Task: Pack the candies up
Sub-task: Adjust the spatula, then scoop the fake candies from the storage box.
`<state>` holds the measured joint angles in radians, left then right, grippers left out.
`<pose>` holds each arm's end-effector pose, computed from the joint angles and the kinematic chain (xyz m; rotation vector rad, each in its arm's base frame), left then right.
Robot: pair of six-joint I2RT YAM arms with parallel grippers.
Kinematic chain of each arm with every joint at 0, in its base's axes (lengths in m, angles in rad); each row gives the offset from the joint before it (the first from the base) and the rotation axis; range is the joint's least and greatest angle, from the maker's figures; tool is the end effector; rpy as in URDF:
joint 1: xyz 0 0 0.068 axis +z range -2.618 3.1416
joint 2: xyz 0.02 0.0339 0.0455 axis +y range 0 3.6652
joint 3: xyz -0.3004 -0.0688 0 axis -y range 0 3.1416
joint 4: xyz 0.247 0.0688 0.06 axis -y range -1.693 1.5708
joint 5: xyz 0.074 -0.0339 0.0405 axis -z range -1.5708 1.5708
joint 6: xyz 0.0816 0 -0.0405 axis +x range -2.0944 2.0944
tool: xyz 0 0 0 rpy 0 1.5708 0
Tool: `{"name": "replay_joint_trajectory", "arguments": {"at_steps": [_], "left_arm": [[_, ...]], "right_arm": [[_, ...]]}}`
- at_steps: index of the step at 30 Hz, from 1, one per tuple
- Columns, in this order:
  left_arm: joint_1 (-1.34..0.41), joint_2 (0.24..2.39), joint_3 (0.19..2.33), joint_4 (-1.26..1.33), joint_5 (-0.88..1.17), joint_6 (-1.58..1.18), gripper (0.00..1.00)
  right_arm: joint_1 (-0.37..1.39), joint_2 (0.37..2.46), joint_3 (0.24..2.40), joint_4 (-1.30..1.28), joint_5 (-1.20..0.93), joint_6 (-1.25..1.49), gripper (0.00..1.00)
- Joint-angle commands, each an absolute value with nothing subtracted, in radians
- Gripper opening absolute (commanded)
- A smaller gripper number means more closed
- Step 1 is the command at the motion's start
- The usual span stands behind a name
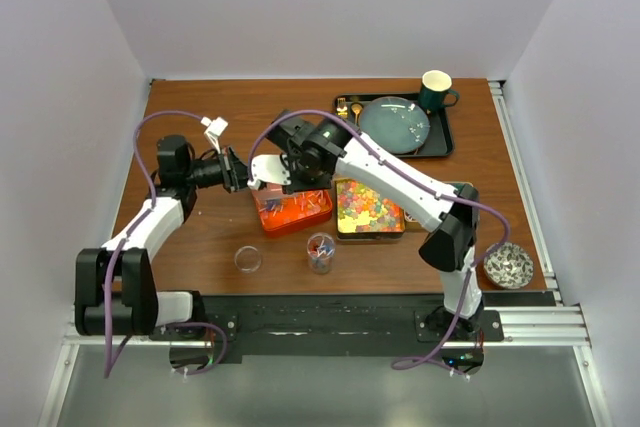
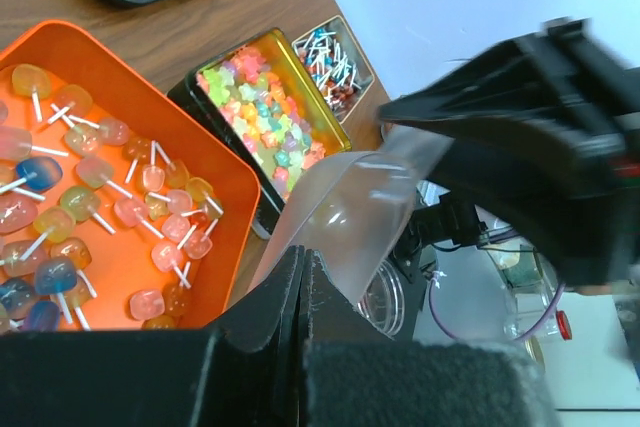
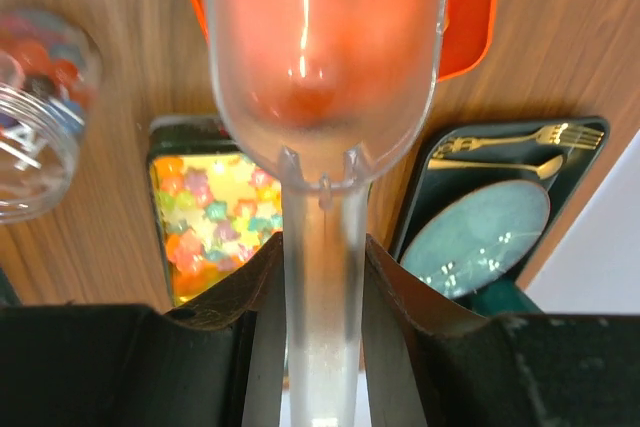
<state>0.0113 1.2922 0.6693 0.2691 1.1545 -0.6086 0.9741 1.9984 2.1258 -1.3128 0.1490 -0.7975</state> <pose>0.2742 -0.0715 0.2699 0.2290 1.9653 -1.4908 0.2573 0.3572 0.3344 -2.0974 1.7650 -0.1566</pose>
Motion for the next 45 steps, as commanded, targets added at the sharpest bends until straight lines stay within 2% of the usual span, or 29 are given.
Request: {"name": "replay_joint_trajectory", "arguments": {"at_steps": [1,3,4,5,8,12,14,21,32,36,39,45], "left_arm": [[0.008,1.347,0.733,0.232,1.157,-0.528,0.0],[0.008,1.364,0.748,0.229,1.154,-0.526,0.0],[0.011,1.364,0.756,0.227,1.144,-0.526,0.06],[0.014,1.359,0.765,0.216,1.132,-0.517,0.23],[0.032,1.307,0.805,0.091,0.999,-0.434,0.46],[0.034,1.203,0.752,0.003,0.789,-0.364,0.58],[0.034,1.18,0.71,-0.037,0.649,-0.402,0.69],[0.04,1.175,0.608,-0.052,0.612,-0.451,0.72],[0.035,1.14,0.632,-0.024,0.603,0.03,0.72],[0.038,1.144,0.632,0.064,0.481,0.009,0.71],[0.038,1.166,0.629,0.118,0.427,-0.046,0.66],[0.037,1.184,0.584,0.152,0.298,-0.123,0.48]], "right_arm": [[0.976,1.881,2.186,-1.301,0.003,-0.732,0.0],[0.976,1.856,2.14,-1.301,0.009,-0.727,0.0],[0.976,1.853,2.114,-1.299,0.071,-0.729,0.0],[0.974,1.85,2.079,-1.277,0.113,-0.73,0.0],[0.962,1.87,1.982,-1.287,0.225,-0.764,0.0],[0.917,1.94,2.032,-1.339,0.271,-0.775,0.0],[0.905,2.003,2.072,-1.376,0.314,-0.784,0.0],[0.894,2.111,2.14,-1.319,0.474,-0.893,0.0],[0.925,2.246,2.261,-1.371,0.617,-0.971,0.0],[0.954,2.281,2.269,-1.404,0.656,-0.957,0.0],[0.974,2.31,2.301,-1.442,0.679,-0.94,0.0],[0.986,2.361,2.315,-1.486,0.752,-0.922,0.0]]}}
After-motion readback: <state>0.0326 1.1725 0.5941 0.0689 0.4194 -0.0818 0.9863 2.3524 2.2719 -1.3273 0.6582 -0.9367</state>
